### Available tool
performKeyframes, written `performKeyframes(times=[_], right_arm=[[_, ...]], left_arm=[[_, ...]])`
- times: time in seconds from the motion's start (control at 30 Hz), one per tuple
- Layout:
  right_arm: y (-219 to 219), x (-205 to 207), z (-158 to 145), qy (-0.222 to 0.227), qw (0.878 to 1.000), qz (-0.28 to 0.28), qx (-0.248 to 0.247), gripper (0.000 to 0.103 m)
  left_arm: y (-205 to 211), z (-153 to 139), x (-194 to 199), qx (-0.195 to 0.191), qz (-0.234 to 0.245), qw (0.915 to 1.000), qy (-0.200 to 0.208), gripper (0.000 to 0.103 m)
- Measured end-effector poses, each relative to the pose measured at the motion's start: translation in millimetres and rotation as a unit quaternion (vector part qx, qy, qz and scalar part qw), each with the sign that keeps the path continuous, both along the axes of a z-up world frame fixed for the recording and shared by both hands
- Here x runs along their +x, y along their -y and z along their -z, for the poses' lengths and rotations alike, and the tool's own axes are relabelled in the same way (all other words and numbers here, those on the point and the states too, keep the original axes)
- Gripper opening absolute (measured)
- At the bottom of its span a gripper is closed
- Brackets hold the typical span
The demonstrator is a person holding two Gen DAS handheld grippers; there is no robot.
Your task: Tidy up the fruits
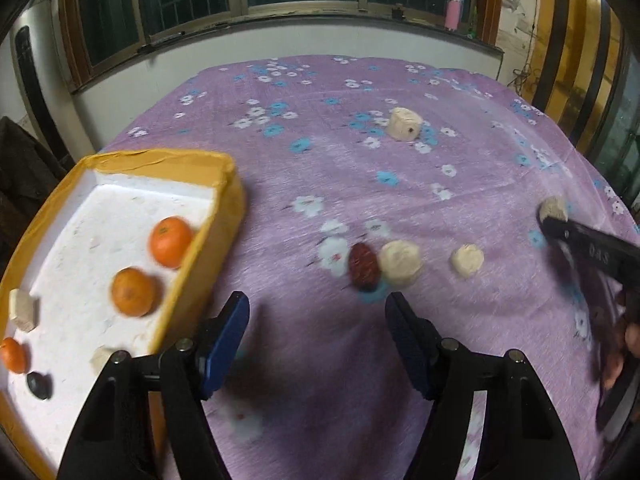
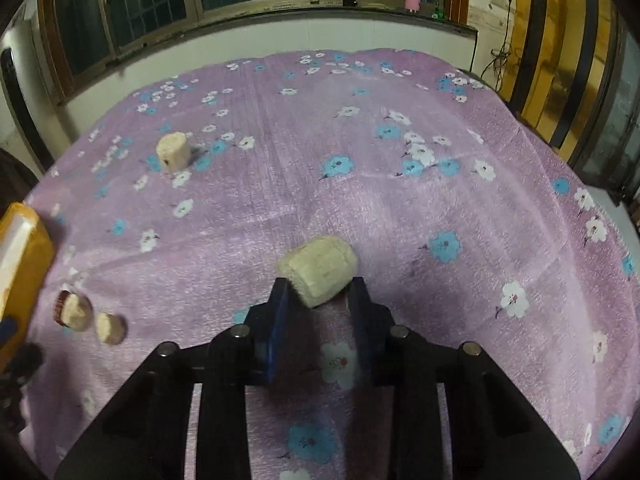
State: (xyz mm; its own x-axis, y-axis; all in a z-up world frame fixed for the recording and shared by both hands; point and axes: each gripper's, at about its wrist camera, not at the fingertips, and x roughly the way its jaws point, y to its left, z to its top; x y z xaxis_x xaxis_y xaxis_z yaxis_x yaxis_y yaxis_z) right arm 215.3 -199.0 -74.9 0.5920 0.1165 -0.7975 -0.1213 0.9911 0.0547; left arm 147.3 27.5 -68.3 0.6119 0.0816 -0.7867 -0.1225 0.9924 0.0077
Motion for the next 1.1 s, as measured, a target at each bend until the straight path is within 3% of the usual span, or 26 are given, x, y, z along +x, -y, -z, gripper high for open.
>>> performKeyframes(times=[0.07,0.17,0.23,0.67,0.8,0.93,1.1], right_arm=[[5,-5,0,0.000,1.000,0.002,0.010,0.030],[10,-13,-3,0.004,1.000,0.000,0.019,0.030],[11,-17,-6,0.009,1.000,-0.003,0.022,0.030],[19,-47,-27,0.042,0.998,-0.021,0.049,0.024],[13,-47,-30,0.049,0.997,-0.029,0.050,0.023],[13,-41,-17,0.020,0.998,-0.037,0.050,0.023],[29,-34,-17,0.023,0.998,-0.002,0.058,0.024]], left_arm=[[5,5,8,0.012,0.002,0.9999,-0.006,0.070],[7,9,16,0.014,0.000,0.9999,-0.009,0.060],[8,9,21,0.006,0.006,0.9999,-0.011,0.044],[-4,9,23,-0.023,0.021,0.9995,0.006,0.042],[-7,9,28,-0.018,0.008,0.9998,0.006,0.029],[-5,9,30,-0.010,0.008,0.9999,0.005,0.029],[-6,9,31,-0.012,0.009,0.9999,0.005,0.025]])
